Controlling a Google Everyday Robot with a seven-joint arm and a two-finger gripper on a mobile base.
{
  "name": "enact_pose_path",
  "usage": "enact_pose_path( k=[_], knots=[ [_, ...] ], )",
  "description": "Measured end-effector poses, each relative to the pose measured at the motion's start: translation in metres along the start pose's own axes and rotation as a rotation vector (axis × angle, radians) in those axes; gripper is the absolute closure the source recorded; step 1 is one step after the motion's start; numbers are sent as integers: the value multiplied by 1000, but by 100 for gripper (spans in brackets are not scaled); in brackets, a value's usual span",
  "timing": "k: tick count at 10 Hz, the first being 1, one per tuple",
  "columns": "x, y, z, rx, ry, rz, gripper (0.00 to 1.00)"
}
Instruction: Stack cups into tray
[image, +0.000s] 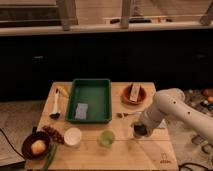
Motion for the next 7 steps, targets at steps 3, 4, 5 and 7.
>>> enact_pose_path(
  k=[3,4,5,7],
  knots=[
    [-30,-32,-3,-14,-8,-124,98],
    [-36,-37,-5,-19,-13,-151,98],
    [-42,-41,-7,-25,-19,-174,98],
    [-54,-54,-11,-37,-27,-223,98]
  ],
)
